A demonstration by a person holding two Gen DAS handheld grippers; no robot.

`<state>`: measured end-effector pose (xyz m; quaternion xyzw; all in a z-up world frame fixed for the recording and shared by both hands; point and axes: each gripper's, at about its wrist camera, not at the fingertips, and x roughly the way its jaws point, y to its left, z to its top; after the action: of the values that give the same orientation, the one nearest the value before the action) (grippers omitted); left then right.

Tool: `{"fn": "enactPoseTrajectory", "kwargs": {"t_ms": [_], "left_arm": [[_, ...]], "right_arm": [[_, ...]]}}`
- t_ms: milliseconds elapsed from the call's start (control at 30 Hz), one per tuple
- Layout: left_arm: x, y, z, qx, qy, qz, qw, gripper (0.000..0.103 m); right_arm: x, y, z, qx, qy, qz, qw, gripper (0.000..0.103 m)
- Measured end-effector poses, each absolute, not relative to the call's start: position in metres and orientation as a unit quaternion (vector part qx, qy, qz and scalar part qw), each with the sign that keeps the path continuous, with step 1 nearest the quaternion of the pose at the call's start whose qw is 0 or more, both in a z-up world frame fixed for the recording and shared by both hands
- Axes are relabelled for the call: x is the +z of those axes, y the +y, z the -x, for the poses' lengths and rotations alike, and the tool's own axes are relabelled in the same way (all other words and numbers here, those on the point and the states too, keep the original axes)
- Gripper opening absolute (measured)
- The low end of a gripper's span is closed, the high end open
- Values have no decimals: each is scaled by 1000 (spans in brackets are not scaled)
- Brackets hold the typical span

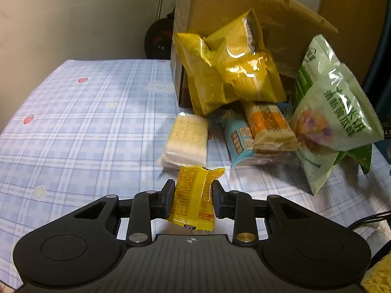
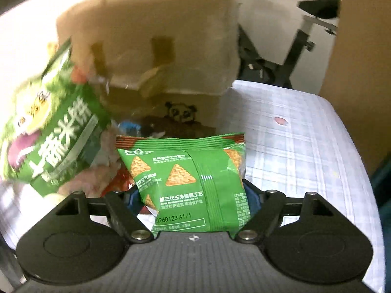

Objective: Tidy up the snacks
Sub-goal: 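Carry both packets over the box and open both tools to release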

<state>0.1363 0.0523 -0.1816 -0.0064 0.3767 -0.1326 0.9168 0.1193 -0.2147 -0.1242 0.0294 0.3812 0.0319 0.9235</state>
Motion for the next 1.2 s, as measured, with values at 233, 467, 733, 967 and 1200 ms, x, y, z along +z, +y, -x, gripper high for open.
{"fn": "enactPoseTrajectory", "kwargs": {"t_ms": [233,467,733,967,1200], "left_arm": [[-160,59,-131,-132,359,25,924,34],[-118,64,-125,-137,309,45,940,34],[-66,58,-134,-147,245,49,957,34],[-24,41,-161,-172,199,43,964,34],[7,13,-209,-198,170,38,965,34]], "right_arm": [[-92,-222,-109,20,331,-69,941,80],[-52,-226,-104,23,276,-81,958,80],[-8,-234,-107,29,212,-94,972,80],[27,-237,-123,55,168,-103,979,80],[55,-232,-161,106,134,-123,978,80]]}}
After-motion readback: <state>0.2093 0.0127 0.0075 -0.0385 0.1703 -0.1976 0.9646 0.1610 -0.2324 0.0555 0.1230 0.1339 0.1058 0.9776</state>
